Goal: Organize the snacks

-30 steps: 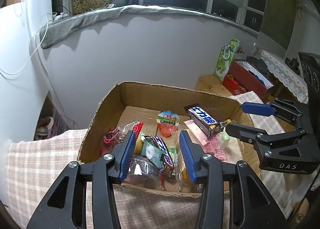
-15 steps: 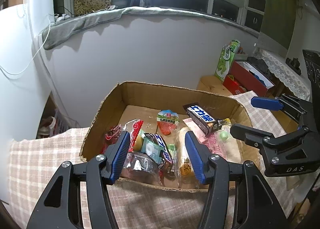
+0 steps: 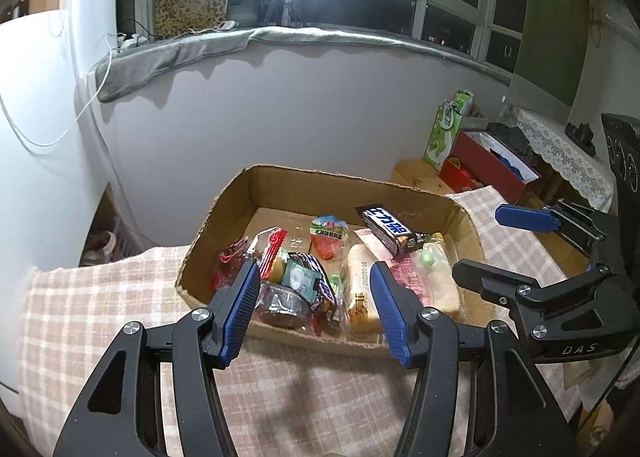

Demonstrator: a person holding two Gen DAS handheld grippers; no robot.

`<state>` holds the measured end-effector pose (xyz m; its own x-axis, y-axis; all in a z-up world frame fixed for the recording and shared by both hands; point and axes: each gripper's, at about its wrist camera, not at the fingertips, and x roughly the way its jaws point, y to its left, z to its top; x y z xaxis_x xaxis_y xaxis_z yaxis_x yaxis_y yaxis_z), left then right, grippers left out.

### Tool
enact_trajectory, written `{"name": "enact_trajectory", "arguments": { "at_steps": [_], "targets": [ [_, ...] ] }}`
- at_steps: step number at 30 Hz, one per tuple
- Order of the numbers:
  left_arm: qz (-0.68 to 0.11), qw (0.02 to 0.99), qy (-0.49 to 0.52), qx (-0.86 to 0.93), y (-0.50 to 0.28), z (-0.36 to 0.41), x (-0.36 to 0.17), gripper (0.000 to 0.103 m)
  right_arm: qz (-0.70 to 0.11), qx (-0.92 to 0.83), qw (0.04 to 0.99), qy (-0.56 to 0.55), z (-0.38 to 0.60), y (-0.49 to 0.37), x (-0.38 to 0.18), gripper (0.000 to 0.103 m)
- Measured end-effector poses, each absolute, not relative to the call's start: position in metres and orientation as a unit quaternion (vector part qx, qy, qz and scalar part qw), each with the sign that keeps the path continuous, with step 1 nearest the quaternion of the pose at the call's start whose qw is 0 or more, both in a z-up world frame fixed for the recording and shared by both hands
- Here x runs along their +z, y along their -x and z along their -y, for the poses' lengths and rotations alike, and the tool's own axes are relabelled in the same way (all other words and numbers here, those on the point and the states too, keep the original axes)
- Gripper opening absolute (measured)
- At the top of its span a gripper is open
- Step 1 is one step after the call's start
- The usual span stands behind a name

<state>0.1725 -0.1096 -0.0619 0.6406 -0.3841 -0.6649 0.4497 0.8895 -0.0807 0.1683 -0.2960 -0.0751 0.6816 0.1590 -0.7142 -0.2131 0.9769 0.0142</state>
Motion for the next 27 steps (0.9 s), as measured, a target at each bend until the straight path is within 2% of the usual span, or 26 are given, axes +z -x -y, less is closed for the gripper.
{"name": "enact_trajectory", "arguments": {
  "at_steps": [14, 18, 27],
  "targets": [
    [-0.320, 0.925, -0.022, -0.206, -0.115, 0.077, -0.044, 0.058, -0.339, 0.068, 0.938, 0.028, 0.282, -0.106, -0.040, 0.088],
    [-0.305, 0.931, -0.023, -0.199, -0.093, 0.070, -0.039, 0.063, -0.328, 0.054, 0.943, 0.028, 0.276, -0.087, -0.034, 0.088],
    [-0.278, 0.944, -0.007, -0.176, -0.050, 0.059, -0.035, 0.064, -0.311, 0.050, 0.949, 0.017, 0.265, -0.045, -0.027, 0.088]
  ]
}}
